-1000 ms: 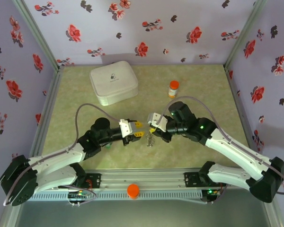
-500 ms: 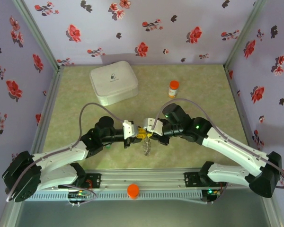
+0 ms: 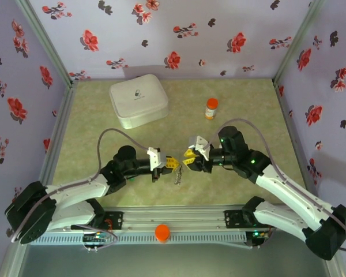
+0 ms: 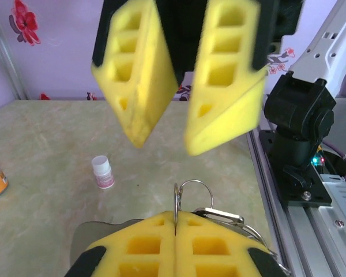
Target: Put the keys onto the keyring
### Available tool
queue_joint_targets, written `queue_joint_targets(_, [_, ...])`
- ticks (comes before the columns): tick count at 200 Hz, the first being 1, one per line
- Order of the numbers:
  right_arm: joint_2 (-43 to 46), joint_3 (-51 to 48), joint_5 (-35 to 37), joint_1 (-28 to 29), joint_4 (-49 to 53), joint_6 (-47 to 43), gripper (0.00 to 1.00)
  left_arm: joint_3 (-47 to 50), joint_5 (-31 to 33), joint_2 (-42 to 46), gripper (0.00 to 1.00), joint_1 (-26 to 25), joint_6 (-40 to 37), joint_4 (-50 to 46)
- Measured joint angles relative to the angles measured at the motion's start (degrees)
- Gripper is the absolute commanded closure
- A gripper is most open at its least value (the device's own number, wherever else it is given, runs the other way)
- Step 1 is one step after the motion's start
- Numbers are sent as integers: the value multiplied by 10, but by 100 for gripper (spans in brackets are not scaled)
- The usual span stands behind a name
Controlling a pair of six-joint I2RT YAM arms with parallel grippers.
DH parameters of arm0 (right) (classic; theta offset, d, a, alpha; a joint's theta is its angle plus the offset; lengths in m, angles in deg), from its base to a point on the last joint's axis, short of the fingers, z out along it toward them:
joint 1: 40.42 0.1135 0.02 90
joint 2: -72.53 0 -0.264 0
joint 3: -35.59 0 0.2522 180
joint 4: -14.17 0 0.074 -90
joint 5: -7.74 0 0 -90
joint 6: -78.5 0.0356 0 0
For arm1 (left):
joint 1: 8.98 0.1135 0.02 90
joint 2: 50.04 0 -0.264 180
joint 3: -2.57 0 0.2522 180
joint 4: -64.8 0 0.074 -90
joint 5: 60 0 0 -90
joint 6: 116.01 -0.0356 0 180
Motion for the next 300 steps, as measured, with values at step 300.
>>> queue_joint_targets(300, [-108, 130, 126, 74, 206, -142, 100, -68, 35, 41, 67, 0, -67, -212])
